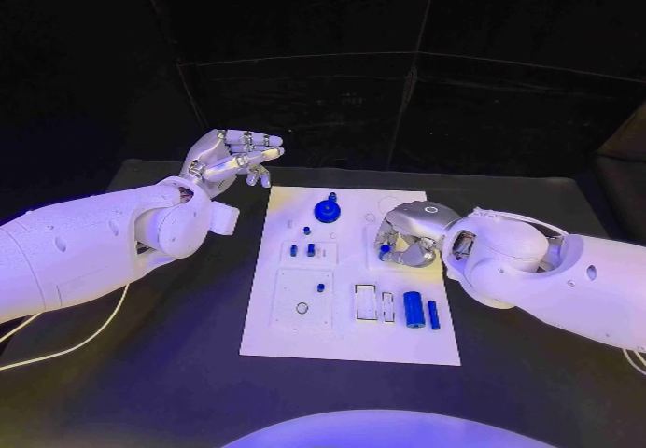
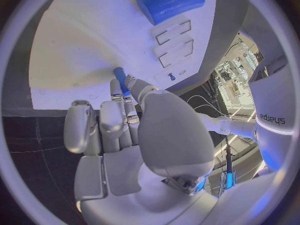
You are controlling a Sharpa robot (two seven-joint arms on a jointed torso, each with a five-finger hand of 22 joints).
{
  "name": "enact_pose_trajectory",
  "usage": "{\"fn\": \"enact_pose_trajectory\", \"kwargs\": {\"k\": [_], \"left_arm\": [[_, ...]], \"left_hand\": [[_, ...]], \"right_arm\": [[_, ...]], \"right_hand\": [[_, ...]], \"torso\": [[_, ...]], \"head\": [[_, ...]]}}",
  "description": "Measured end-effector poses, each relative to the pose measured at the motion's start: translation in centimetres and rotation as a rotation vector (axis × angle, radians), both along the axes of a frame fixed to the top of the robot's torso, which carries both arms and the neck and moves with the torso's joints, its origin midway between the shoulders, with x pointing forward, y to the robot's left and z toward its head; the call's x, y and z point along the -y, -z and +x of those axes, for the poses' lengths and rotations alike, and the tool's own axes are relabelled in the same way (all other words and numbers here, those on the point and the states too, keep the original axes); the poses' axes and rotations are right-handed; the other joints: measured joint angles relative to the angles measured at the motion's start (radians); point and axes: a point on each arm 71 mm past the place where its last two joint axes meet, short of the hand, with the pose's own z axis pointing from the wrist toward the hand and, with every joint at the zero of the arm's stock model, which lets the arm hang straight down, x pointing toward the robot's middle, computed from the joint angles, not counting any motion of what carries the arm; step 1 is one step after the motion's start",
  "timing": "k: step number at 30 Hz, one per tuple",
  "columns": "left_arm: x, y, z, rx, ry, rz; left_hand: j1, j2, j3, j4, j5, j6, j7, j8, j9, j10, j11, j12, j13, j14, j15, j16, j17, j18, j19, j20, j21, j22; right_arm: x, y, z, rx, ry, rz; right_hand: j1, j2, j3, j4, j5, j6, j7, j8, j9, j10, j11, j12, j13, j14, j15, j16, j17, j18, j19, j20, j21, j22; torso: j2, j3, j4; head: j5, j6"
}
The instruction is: Assemble the parts on the task board
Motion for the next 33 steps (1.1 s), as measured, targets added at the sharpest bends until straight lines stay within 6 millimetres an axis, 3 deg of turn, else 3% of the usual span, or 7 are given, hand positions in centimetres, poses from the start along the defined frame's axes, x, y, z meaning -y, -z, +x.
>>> {"fn": "enact_pose_trajectory", "kwargs": {"k": [9, 14, 26, 33], "left_arm": [[-0.1, 0.0, 0.0, -0.001, -0.003, 0.002], [-0.2, 0.1, 0.1, -0.001, -0.005, 0.002], [0.4, 0.1, 0.2, -0.002, 0.006, 0.000], [0.6, 0.1, 0.2, -0.002, 0.011, -0.002]], "left_hand": [[0.000, 0.000, 0.000, 0.000, 0.000, 0.000, 0.000, 0.000, 0.000, 0.000, 0.000, 0.000, 0.000, 0.000, 0.000, 0.000, 0.000, 0.000, 0.000, 0.000, 0.000, 0.000], [0.000, 0.000, 0.000, 0.000, 0.000, 0.000, 0.000, 0.000, 0.000, 0.000, 0.000, 0.000, 0.000, 0.000, 0.000, 0.000, 0.000, 0.000, 0.000, 0.000, 0.000, 0.000], [0.000, 0.000, 0.000, 0.000, 0.000, 0.000, 0.000, 0.000, 0.000, 0.000, 0.000, 0.000, 0.000, 0.000, 0.000, 0.000, 0.000, 0.000, 0.000, 0.000, 0.000, 0.000], [0.000, 0.000, 0.000, 0.000, 0.000, 0.000, 0.000, 0.000, 0.000, 0.000, 0.000, 0.000, 0.000, 0.000, 0.000, 0.000, 0.000, 0.000, 0.000, 0.000, 0.000, 0.000]], "right_arm": [[-0.3, -1.3, -1.3, 0.052, -0.019, 0.085], [-1.7, -2.3, -3.0, 0.064, -0.072, 0.149], [-8.7, -2.5, -4.5, 0.014, -0.249, 0.262], [-11.9, -0.4, -5.5, -0.051, -0.327, 0.277]], "right_hand": [[0.006, 0.006, 0.009, -0.006, 0.003, 0.001, 0.001, 0.003, 0.002, 0.002, -0.002, -0.013, -0.004, -0.004, -0.004, 0.004, 0.003, 0.000, 0.004, -0.004, 0.000, 0.000], [0.006, 0.006, 0.013, -0.007, 0.012, 0.001, 0.001, 0.003, -0.001, 0.002, -0.002, -0.021, -0.004, -0.004, -0.004, 0.004, 0.005, 0.000, 0.004, -0.004, 0.004, 0.000], [0.006, 0.006, 0.024, -0.012, 0.012, -0.008, 0.010, -0.009, -0.004, -0.008, 0.008, -0.042, -0.007, -0.004, -0.003, 0.004, 0.002, 0.000, 0.003, -0.003, 0.004, 0.000], [0.006, 0.006, 0.027, -0.015, 0.012, -0.012, 0.014, -0.013, -0.005, -0.011, 0.011, -0.047, -0.008, -0.004, -0.003, 0.004, -0.002, 0.000, 0.003, -0.003, 0.004, 0.000]], "torso": [[-0.001, -0.0006, -0.0001], [-0.002, -0.0010, -0.0011], [-0.001, -0.0017, 0.0000], [0.000, -0.0017, 0.0024]], "head": [[0.002, 0.004], [0.002, 0.005], [0.012, 0.002], [0.037, -0.003]]}}
